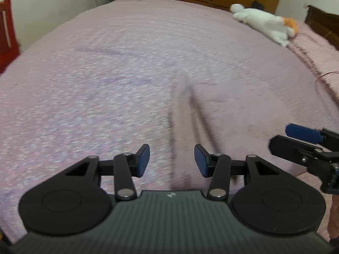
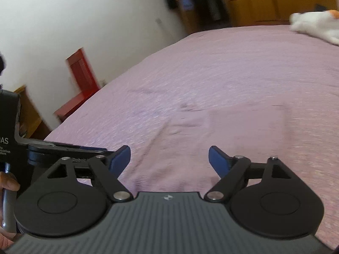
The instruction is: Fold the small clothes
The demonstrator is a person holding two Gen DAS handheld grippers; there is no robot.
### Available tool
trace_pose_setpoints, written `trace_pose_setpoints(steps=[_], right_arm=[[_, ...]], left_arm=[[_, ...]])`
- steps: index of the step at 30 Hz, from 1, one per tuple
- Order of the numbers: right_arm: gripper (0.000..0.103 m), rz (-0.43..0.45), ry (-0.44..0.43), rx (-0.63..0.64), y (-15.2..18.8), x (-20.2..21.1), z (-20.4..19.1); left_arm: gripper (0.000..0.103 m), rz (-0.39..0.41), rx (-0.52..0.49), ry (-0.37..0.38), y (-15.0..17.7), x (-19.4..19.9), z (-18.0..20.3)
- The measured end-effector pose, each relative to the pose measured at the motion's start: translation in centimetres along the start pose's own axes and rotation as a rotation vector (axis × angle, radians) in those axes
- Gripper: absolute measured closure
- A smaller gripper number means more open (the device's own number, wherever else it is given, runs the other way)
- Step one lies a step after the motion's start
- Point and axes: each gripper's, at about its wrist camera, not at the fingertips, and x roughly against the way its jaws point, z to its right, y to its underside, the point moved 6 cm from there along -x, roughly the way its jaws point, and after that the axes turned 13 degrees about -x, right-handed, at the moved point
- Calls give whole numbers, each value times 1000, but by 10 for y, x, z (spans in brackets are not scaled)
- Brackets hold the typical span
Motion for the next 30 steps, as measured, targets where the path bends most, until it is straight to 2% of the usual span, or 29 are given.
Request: trace_pose_setpoints(steps=[6,9,12,16,22,30], right_arm=[[16,73,109,-132,-7,32,54],[15,81,155,-195,1,37,82],[12,87,166,-226,11,35,97],[11,64,172,-266,28,20,106],[11,35,141,-279,45,0,104],[11,72,146,-257,45,-3,105]], left_arm=[[54,4,18,87,-16,-26,20],[55,-39,17,55,-16,-44,23],[55,-51,16,56,-16,-53,28],[55,-32,11,62,-16,-61,30],[55,-14,97,196,-20,-72,31],[56,32,107,188,-17,-76,37]])
